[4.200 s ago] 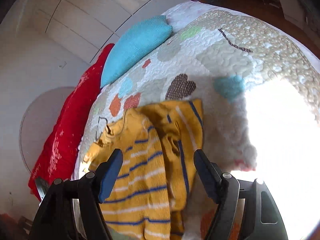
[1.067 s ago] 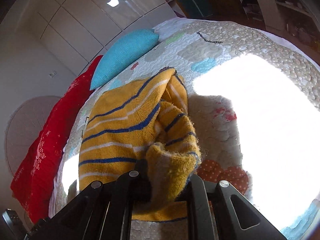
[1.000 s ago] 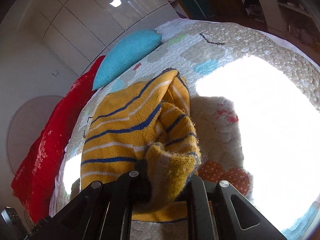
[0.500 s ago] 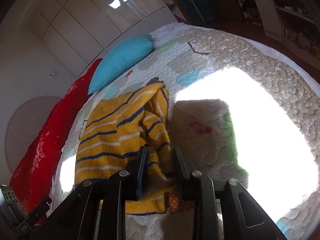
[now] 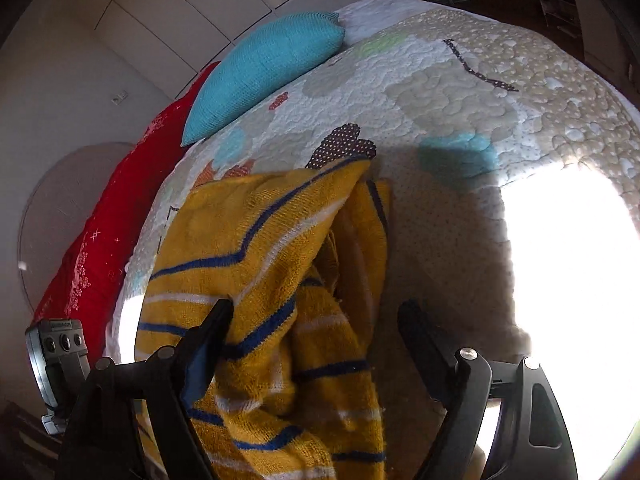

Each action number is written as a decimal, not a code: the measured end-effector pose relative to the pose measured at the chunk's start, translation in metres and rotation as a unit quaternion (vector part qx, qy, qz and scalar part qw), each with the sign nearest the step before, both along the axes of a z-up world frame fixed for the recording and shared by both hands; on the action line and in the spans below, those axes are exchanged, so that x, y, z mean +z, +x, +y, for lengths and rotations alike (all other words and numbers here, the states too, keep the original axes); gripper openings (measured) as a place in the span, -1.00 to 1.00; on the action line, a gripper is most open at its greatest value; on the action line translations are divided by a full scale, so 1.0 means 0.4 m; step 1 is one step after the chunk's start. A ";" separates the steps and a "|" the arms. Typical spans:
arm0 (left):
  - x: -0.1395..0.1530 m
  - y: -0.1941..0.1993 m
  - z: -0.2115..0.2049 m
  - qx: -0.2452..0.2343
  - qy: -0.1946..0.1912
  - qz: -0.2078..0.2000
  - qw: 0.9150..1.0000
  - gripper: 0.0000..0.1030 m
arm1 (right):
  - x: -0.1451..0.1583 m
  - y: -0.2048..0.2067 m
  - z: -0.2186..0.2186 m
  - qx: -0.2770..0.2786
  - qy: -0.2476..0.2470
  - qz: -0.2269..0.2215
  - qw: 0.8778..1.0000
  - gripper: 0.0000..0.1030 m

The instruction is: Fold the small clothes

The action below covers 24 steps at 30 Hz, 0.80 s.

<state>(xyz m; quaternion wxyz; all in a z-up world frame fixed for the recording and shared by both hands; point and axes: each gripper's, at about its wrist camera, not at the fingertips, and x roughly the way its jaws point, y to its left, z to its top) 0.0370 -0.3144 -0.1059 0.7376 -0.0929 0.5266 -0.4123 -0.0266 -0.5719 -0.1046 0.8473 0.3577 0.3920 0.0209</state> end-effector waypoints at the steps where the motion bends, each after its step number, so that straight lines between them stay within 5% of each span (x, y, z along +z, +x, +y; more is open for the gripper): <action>1: 0.000 -0.007 -0.017 -0.007 0.014 -0.008 1.000 0.86 | -0.007 0.010 0.005 0.011 0.027 -0.012 0.999 0.26; 2: 0.011 -0.015 -0.029 -0.014 0.023 -0.022 0.999 0.46 | -0.010 0.020 0.007 0.010 0.045 -0.013 0.999 0.15; 6: 0.113 -0.018 -0.025 -0.019 0.039 -0.062 0.997 -0.02 | 0.054 0.013 0.016 0.004 0.066 -0.053 0.996 -0.24; 11: 0.210 -0.035 -0.015 -0.020 0.047 -0.112 0.992 0.04 | 0.127 -0.045 0.025 -0.003 0.049 -0.114 0.992 -0.27; 15: 0.121 -0.064 -0.030 -0.006 0.131 -0.123 0.984 0.49 | 0.044 -0.061 0.025 -0.028 -0.013 -0.029 0.999 -0.10; 16: 0.084 -0.069 -0.026 -0.007 0.156 -0.115 0.981 0.52 | 0.017 -0.070 0.017 -0.035 -0.012 -0.015 0.999 0.15; 20: 0.036 -0.083 0.022 0.006 0.126 -0.067 0.990 0.62 | 0.018 -0.135 -0.028 -0.073 0.013 -0.017 0.997 0.27; 24: 0.095 -0.135 0.092 0.054 0.120 -0.112 0.985 0.62 | 0.154 -0.189 0.012 -0.097 -0.092 -0.046 0.990 0.27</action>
